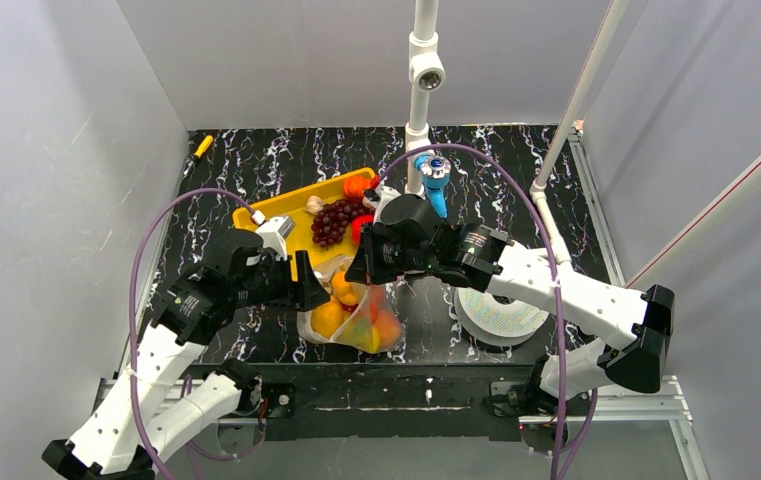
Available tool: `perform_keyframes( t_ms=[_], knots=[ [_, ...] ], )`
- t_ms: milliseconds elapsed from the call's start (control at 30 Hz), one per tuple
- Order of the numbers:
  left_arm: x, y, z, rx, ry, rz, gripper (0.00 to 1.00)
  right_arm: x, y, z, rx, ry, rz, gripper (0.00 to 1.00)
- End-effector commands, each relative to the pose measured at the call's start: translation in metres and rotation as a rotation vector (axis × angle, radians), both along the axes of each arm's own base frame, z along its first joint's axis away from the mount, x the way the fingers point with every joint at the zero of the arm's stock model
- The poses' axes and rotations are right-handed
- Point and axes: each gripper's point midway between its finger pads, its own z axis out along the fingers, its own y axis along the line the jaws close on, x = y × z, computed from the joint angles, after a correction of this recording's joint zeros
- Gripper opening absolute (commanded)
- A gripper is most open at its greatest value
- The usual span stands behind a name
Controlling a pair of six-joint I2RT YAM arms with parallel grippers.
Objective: Place the food in the zip-top bag and seal the zipper
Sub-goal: Place the fake vegetable in the zipper food storage bag, then adjust the zipper food storage bag at the center of the board.
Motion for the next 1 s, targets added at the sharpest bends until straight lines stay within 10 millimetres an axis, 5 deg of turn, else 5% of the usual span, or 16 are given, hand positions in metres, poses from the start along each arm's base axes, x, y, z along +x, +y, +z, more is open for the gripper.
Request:
perform_keyframes(
  t_ms=[0, 167, 400, 533, 767, 967],
  knots=[
    [0.007, 0.004, 0.011, 0.009, -0.073, 0.008, 0.63, 0.004, -0.006, 0.018, 0.007, -0.050, -0.005, 0.01],
    [0.006, -0.006, 0.014, -0.006, -0.090, -0.078, 0.74, 0.008, -0.007, 0.020, -0.011, -0.080, -0.012, 0.01],
    [0.009, -0.019, 0.007, -0.023, -0.046, -0.124, 0.73, 0.008, -0.004, 0.019, -0.019, -0.085, 0.001, 0.01],
    [0.014, -0.018, 0.010, -0.018, -0.059, -0.107, 0.56, 0.010, -0.008, 0.016, -0.048, -0.112, 0.000, 0.01],
    [0.012, -0.028, 0.037, -0.096, -0.085, -0.128, 0.04, 0.023, -0.029, 0.001, -0.193, -0.218, -0.023, 0.01],
    [0.013, -0.033, 0.059, -0.181, -0.123, -0.099, 0.00, 0.028, -0.046, -0.015, -0.333, -0.314, -0.014, 0.08]
  ],
)
